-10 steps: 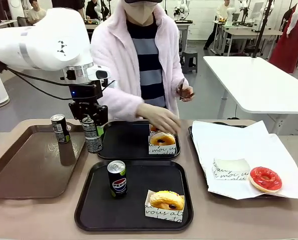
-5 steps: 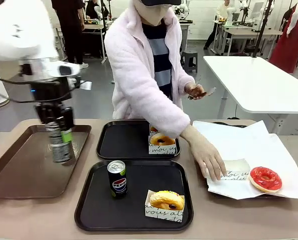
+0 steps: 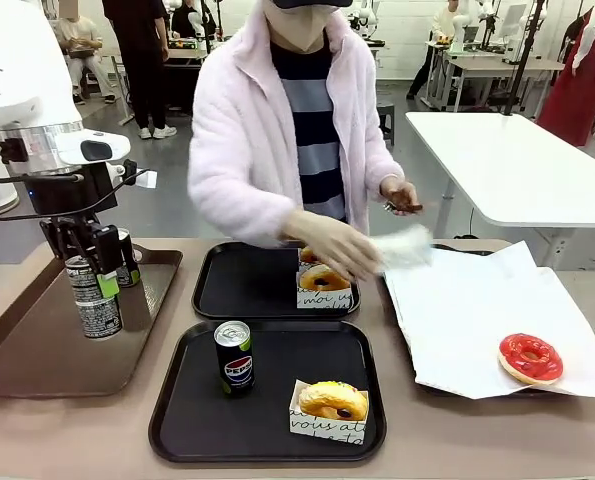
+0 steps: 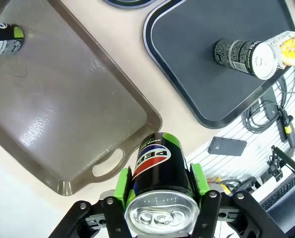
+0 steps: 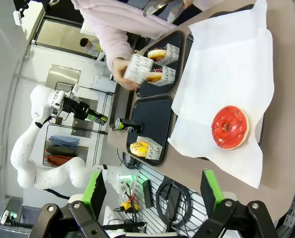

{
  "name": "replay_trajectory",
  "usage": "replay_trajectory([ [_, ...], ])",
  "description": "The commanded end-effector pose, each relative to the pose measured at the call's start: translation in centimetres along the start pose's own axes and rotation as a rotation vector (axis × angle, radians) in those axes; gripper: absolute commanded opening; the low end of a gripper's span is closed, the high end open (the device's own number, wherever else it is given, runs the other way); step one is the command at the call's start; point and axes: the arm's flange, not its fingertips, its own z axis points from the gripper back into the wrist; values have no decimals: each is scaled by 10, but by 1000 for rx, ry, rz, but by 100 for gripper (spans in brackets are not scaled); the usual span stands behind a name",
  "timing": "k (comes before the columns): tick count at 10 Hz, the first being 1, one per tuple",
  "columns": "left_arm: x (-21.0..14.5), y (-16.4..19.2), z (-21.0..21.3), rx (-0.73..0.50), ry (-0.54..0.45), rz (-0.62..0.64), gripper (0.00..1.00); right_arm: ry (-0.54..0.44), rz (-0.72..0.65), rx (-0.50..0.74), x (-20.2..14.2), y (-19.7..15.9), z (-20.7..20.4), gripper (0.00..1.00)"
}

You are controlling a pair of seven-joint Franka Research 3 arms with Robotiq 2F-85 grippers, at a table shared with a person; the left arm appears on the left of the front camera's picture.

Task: Set up donuts and drinks on trays.
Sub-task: Pick up one Pepsi coke from the Handle tray and place it on the Flat Tray without a Pepsi coke.

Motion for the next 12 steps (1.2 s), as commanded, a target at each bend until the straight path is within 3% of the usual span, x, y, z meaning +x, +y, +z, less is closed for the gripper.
replay_trajectory([
  [1,-3,0,1,-5,9,-2,58,-16,19,24,2,0,1,100],
  [7,0,0,-1,-2,6,0,58,-16,19,24,2,0,1,100],
  [10,61,-10,-12,-42,-50,-72,58,-16,19,24,2,0,1,100],
  [12,93,-22,-11,9,-166,-137,58,-16,19,24,2,0,1,100],
])
